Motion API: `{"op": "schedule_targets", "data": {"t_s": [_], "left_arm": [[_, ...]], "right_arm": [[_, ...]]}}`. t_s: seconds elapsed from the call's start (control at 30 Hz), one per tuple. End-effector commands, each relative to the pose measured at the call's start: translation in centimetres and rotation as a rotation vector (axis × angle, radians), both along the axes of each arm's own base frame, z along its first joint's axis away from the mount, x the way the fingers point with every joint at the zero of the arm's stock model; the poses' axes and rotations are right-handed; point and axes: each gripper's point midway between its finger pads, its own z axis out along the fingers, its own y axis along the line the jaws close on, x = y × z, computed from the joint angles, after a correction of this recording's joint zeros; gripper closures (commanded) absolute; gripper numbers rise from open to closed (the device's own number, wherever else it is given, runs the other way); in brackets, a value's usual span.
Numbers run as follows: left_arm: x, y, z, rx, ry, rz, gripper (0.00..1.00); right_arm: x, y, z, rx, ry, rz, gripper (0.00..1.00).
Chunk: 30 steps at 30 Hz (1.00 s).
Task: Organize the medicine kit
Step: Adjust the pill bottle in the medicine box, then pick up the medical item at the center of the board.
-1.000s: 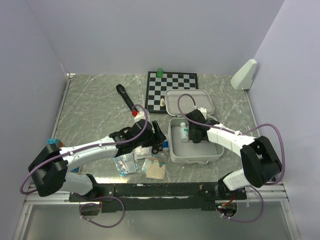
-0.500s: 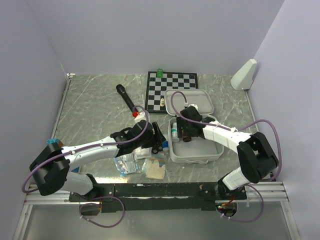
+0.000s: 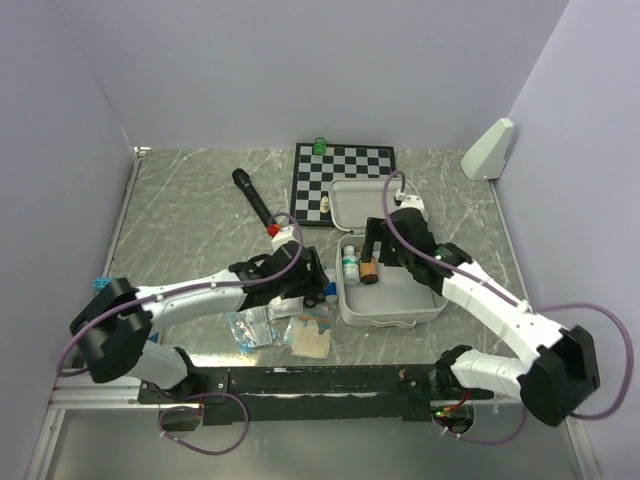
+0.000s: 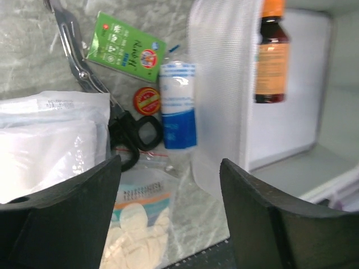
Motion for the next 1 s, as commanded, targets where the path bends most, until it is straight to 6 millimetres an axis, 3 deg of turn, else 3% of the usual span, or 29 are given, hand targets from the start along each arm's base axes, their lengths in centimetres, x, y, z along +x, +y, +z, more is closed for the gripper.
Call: {"op": "schedule_targets", "data": {"t_s": [0.0, 0.43, 0.8, 0.87, 0.97], "left_arm": [[1.5, -1.0, -0.7, 0.061, -0.014, -0.014, 0.28], [3.0, -4.1, -3.8, 0.121, 0.029, -0.081, 0.31], [3.5, -4.3, -6.0, 0.185, 0.053, -0.090, 0.54], [3.5, -4.1, -5.9, 0.186, 0.048, -0.079, 0.60], [3.7, -3.4, -3.5, 0.159, 0.001, -0.051, 0.65]], "right_arm": [[-1.7, -0.6, 1.0, 0.045, 0.007, -0.032, 0.03], [-3.7, -1.7, 0.2, 0.044, 0.017, -0.028, 0.04], [-4.1, -2.1, 0.8, 0.043, -0.006, -0.024, 0.04], [-4.1, -2.2, 1.0, 0.043, -0.009, -0.026, 0.03], [-4.2, -2.3, 1.5, 0.051, -0.020, -0.030, 0.04]]}}
